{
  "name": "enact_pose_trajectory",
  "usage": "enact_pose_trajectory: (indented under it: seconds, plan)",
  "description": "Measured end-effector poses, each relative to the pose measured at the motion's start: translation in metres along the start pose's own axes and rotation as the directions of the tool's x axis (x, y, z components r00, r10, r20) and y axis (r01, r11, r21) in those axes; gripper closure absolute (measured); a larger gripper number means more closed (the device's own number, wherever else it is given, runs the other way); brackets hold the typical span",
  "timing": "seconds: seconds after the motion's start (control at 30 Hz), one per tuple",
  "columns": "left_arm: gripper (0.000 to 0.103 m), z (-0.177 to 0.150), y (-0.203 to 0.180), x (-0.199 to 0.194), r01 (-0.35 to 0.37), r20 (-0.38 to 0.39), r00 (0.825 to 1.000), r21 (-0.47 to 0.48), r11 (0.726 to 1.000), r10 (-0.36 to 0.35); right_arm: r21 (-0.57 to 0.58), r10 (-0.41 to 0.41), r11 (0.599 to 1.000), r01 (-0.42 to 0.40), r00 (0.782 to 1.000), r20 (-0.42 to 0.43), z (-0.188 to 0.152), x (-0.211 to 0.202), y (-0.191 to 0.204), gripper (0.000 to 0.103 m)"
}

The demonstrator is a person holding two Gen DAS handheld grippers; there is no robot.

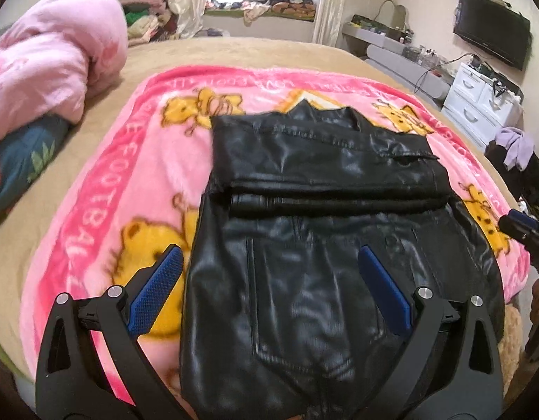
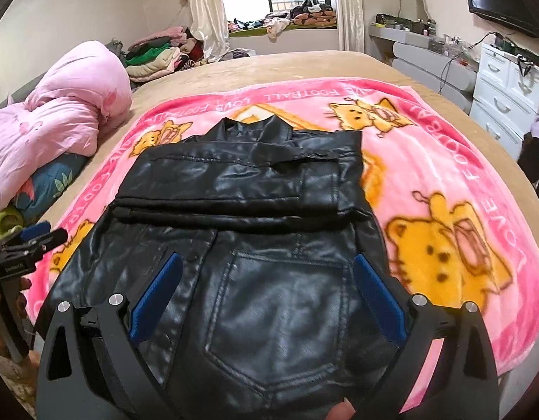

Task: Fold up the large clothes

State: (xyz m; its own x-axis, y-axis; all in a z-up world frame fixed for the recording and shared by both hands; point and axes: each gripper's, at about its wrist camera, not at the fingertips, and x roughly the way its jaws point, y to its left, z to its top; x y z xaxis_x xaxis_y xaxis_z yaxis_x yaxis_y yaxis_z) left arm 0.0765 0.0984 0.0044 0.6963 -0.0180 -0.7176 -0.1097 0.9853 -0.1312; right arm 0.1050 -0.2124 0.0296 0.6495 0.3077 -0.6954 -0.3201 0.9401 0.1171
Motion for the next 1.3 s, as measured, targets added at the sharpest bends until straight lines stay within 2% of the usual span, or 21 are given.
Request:
enact_pose_trajectory:
  seconds: [0.47,0.73,0.97,1.3]
  plan:
    - [0.01,-0.037,0.022,-0.021,-0.017,-0.048,0.999,-0.066,0.998,0.014,0.036,0.012,0.999,-0.013,1.0,0.019,-0.02,-0.028,-0.018,0.006]
    - [0.01,-0.053,0.034,-0.03,-0.024,-0.07,0.997,-0.1,0.995,0.018,0.027,0.031,0.999,-0.031,1.0,-0.006,-0.036,-0.033,-0.021,0.006]
    - [0.01,-0.07,0.043,-0.031,-0.005,-0.097,0.995,-0.157,0.988,-0.011,0.034,0.032,0.999,-0.031,0.999,-0.019,-0.054,-0.04,-0.033,0.006]
    - [0.01,-0.093,0.046,-0.031,0.001,-0.13,0.991,-0.188,0.982,-0.026,0.055,0.044,0.998,-0.042,0.999,-0.028,-0.078,-0.051,-0.049,0.006]
